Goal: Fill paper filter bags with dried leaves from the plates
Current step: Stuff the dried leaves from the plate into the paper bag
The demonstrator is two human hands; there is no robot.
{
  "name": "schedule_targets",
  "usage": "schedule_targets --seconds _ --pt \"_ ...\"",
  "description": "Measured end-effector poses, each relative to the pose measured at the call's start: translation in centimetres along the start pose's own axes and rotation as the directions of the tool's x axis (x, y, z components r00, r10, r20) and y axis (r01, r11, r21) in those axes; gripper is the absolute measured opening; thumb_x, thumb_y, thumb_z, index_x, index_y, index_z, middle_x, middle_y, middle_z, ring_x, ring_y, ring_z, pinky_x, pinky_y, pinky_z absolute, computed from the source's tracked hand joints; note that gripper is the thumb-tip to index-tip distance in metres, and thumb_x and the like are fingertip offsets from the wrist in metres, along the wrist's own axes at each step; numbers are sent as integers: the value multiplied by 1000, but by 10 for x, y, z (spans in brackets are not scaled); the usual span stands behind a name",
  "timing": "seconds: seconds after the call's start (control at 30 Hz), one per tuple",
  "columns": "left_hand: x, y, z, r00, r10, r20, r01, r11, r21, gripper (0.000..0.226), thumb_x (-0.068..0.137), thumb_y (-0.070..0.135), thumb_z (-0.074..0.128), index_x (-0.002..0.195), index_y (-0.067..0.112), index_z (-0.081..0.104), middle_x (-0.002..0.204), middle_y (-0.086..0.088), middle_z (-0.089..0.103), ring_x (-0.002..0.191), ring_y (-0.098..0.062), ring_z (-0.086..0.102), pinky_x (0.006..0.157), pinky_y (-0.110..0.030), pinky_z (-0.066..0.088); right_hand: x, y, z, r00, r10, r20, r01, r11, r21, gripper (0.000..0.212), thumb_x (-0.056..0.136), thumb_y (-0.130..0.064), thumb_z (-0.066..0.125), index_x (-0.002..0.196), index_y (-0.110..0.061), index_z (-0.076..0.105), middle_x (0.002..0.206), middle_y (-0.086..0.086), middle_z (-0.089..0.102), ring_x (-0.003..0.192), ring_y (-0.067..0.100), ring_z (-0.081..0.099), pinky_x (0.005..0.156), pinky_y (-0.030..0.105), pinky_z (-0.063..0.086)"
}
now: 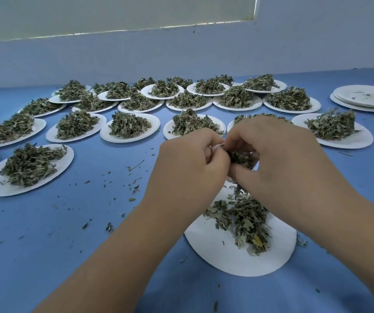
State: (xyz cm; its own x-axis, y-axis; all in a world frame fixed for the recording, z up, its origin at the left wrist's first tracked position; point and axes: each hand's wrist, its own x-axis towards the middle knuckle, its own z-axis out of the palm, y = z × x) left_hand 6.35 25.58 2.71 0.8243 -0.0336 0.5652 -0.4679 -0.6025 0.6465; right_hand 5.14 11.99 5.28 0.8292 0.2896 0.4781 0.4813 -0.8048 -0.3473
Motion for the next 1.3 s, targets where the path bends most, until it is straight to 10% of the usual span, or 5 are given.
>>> schedule_targets --seconds 1.3 --pt "5 2 -10 975 -192 110 202 975 -94 22 85 10 60 68 20 70 47 1 52 42 -9 40 42 -15 30 0 13 3 991 -133 34 122 968 221 20 82 -14 64 100 -21 62 91 -10 59 91 8 56 79 34 52"
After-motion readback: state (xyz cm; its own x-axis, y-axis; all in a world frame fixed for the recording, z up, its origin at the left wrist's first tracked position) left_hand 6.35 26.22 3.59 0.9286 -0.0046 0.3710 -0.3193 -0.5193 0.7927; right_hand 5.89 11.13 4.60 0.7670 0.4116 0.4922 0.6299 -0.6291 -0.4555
